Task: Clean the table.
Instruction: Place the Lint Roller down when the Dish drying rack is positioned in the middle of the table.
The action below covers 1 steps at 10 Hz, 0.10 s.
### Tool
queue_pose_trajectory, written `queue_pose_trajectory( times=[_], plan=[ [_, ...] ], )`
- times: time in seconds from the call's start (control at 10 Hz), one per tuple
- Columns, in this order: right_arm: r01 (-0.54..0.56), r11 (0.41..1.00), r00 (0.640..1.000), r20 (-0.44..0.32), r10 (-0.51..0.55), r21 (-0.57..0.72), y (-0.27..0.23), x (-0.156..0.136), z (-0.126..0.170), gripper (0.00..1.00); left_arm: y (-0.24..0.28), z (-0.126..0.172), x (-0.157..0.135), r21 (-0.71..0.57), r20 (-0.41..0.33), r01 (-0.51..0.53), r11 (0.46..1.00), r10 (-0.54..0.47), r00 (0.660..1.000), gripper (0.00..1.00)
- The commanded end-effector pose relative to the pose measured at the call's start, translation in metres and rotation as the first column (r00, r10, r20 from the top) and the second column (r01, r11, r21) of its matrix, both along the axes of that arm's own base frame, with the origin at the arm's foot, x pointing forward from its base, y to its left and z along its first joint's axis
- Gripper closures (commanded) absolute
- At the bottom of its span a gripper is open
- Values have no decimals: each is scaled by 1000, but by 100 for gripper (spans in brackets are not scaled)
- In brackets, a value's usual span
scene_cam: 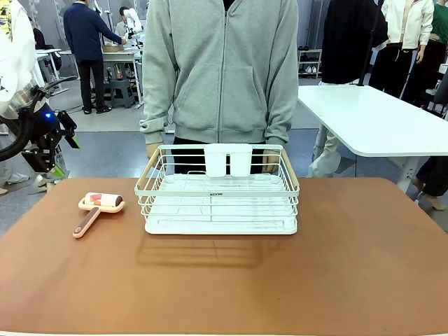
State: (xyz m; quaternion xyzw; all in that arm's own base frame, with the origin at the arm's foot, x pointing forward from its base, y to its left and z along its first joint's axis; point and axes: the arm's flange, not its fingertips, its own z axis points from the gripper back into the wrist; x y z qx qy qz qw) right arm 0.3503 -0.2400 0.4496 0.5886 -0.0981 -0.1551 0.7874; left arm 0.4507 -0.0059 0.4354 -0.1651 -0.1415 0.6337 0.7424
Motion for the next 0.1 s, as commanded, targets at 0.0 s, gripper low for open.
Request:
queue_pose_trajectory(
  times=[0.0],
  plan=[
    [-2, 1000, 1000, 12, 2, 7, 3, -3, 2, 0, 1, 0, 0, -2, 1, 0, 1000, 0, 1000, 0]
  ],
)
